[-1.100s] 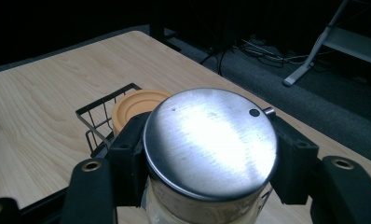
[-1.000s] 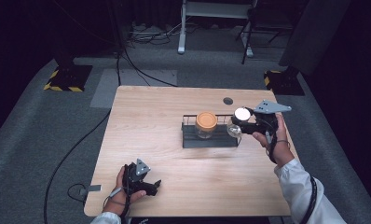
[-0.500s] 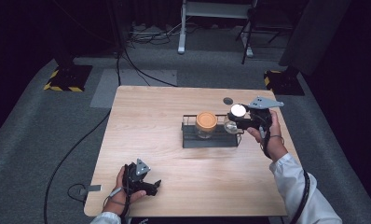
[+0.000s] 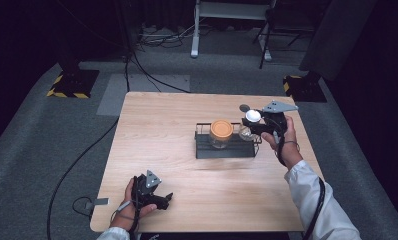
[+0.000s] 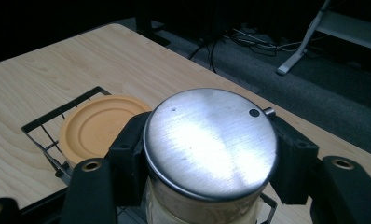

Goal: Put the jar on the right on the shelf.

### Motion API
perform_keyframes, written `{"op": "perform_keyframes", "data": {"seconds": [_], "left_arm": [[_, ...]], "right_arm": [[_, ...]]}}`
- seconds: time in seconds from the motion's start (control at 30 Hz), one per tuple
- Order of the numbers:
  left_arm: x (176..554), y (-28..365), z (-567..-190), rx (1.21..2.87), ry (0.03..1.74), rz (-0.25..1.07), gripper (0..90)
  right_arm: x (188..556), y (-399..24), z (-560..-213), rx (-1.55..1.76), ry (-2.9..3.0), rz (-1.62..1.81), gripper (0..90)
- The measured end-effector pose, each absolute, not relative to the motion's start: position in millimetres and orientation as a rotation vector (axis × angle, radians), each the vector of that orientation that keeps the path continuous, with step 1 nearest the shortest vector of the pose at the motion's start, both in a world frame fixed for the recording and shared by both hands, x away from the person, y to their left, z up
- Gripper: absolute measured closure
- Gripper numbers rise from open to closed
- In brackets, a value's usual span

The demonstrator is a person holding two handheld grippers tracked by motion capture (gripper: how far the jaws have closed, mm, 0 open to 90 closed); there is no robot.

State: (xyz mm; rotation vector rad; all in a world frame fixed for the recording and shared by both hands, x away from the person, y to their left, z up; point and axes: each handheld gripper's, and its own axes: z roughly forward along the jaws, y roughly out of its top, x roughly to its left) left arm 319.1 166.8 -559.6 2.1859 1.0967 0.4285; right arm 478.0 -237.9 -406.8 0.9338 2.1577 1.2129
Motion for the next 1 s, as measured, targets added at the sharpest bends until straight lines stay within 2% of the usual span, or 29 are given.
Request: {"op": "perform_keyframes", "data": {"seconds": [1.0], "left_arm": [[319,167,-560,2.187,1.095,0.428,0.0]], "right_arm": [[492,-238,-440,1.016,2.183,1.154,39.5]]}}
